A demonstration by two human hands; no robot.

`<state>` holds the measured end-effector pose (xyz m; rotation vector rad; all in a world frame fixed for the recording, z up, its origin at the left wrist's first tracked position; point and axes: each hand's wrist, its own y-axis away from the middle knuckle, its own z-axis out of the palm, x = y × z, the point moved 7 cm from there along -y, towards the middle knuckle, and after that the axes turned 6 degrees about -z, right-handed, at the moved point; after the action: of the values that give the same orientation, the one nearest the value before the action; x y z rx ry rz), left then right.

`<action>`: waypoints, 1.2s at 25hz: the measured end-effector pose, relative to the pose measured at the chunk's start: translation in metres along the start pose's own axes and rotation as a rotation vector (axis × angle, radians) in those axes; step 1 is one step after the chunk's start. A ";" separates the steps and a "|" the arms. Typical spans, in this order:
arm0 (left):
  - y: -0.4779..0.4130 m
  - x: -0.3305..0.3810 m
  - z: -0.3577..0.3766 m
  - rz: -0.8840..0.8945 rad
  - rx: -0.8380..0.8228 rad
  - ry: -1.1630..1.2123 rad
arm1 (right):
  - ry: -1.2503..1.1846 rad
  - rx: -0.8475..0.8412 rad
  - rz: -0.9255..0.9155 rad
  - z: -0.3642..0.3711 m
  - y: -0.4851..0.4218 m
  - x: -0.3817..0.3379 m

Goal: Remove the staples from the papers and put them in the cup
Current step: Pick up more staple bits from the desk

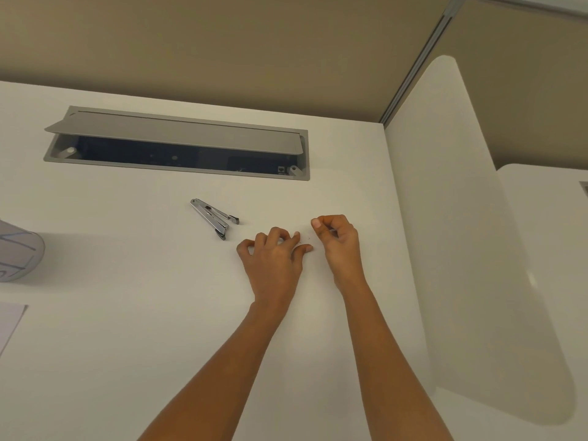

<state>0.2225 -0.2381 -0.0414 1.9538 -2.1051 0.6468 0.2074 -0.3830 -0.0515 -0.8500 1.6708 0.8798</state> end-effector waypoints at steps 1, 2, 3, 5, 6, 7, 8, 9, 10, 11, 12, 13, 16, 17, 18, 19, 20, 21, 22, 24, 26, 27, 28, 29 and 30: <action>0.000 0.000 0.000 -0.007 0.002 0.002 | -0.001 0.009 0.000 0.000 0.000 0.000; 0.000 0.000 0.000 -0.009 0.005 0.000 | -0.008 0.018 0.000 -0.001 0.000 0.000; -0.001 0.001 0.000 -0.010 0.006 -0.004 | -0.022 0.024 0.002 -0.001 0.000 0.000; -0.002 0.003 0.001 -0.021 0.005 -0.008 | -0.051 0.033 0.002 -0.003 0.000 0.000; -0.003 0.004 0.002 -0.031 0.007 -0.007 | -0.060 0.037 0.000 -0.003 0.000 0.000; -0.003 0.005 0.003 -0.038 0.013 -0.004 | -0.070 0.040 0.000 -0.004 0.000 0.000; -0.004 0.007 0.003 -0.041 0.020 -0.003 | -0.079 0.042 0.001 -0.005 0.001 0.000; -0.007 0.007 0.004 -0.042 0.023 -0.012 | -0.085 0.046 0.002 -0.006 0.001 0.001; -0.009 0.008 0.005 -0.038 0.018 -0.034 | -0.087 0.051 0.004 -0.008 0.002 0.000; -0.012 0.010 0.006 -0.023 0.008 -0.065 | -0.088 0.058 0.012 -0.010 0.003 0.001; -0.015 0.012 0.007 0.003 0.001 -0.100 | -0.096 0.068 0.027 -0.013 0.003 0.002; -0.016 0.014 0.008 0.036 0.001 -0.132 | -0.118 0.085 0.046 -0.017 0.004 0.003; -0.019 0.020 0.010 0.132 0.017 -0.207 | -0.242 0.151 0.109 -0.029 0.008 0.007; -0.020 0.021 0.012 0.164 0.011 -0.222 | -0.267 0.163 0.121 -0.031 0.010 0.007; -0.021 0.024 0.014 0.200 -0.009 -0.236 | -0.280 0.168 0.129 -0.032 0.012 0.007; -0.021 0.026 0.015 0.235 -0.037 -0.251 | -0.290 0.168 0.135 -0.033 0.014 0.005; -0.021 0.029 0.017 0.268 -0.067 -0.266 | -0.307 0.168 0.140 -0.032 0.016 0.004; -0.021 0.030 0.017 0.291 -0.098 -0.275 | -0.337 0.174 0.146 -0.032 0.019 0.003; -0.022 0.030 0.017 0.298 -0.124 -0.263 | -0.384 0.183 0.152 -0.032 0.021 0.001; -0.026 0.023 0.011 0.229 -0.165 -0.153 | -0.494 0.200 0.183 -0.033 0.026 0.001; -0.031 0.011 -0.004 0.063 -0.188 0.082 | -0.600 0.213 0.225 -0.031 0.032 0.001; -0.033 0.004 -0.013 -0.041 -0.196 0.243 | -0.650 0.214 0.244 -0.029 0.035 0.001; -0.033 -0.002 -0.025 -0.145 -0.198 0.419 | -0.704 0.216 0.259 -0.027 0.039 0.000; -0.031 -0.008 -0.035 -0.253 -0.214 0.579 | -0.758 0.219 0.273 -0.023 0.043 0.000; -0.029 -0.013 -0.043 -0.361 -0.252 0.708 | -0.809 0.221 0.284 -0.018 0.048 -0.001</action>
<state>0.2457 -0.2081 -0.0041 1.5828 -1.3030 0.7959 0.1582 -0.3754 -0.0395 -0.0573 1.1382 1.0265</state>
